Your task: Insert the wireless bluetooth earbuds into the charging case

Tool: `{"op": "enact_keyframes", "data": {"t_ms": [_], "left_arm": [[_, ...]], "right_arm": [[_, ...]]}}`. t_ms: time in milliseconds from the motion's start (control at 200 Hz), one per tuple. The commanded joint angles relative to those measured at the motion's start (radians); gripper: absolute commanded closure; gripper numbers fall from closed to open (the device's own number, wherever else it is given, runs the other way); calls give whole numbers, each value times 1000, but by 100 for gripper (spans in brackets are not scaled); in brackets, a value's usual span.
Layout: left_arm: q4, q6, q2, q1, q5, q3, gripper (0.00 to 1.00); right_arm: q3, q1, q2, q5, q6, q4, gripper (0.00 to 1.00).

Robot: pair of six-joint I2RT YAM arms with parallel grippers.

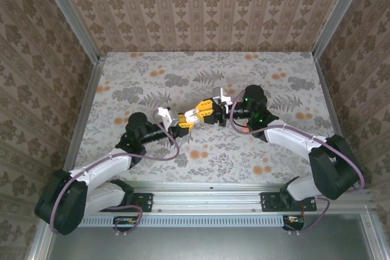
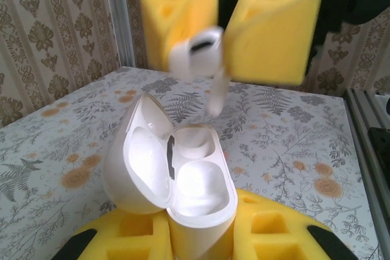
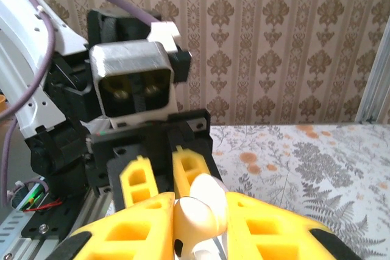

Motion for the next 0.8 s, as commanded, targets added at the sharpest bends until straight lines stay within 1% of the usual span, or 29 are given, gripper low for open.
{"op": "enact_keyframes", "data": {"t_ms": [0, 300, 555, 795], "left_arm": [[34, 28, -26, -6, 14, 37, 92], [16, 34, -48, -8, -2, 40, 92], [12, 34, -52, -11, 3, 48, 92], [14, 34, -55, -16, 9, 54, 92]], "right_arm": [[21, -9, 26, -31, 9, 33, 76], [26, -24, 42, -31, 8, 32, 76], [45, -29, 8, -34, -98, -136, 76], [55, -29, 12, -42, -146, -206, 76]]}}
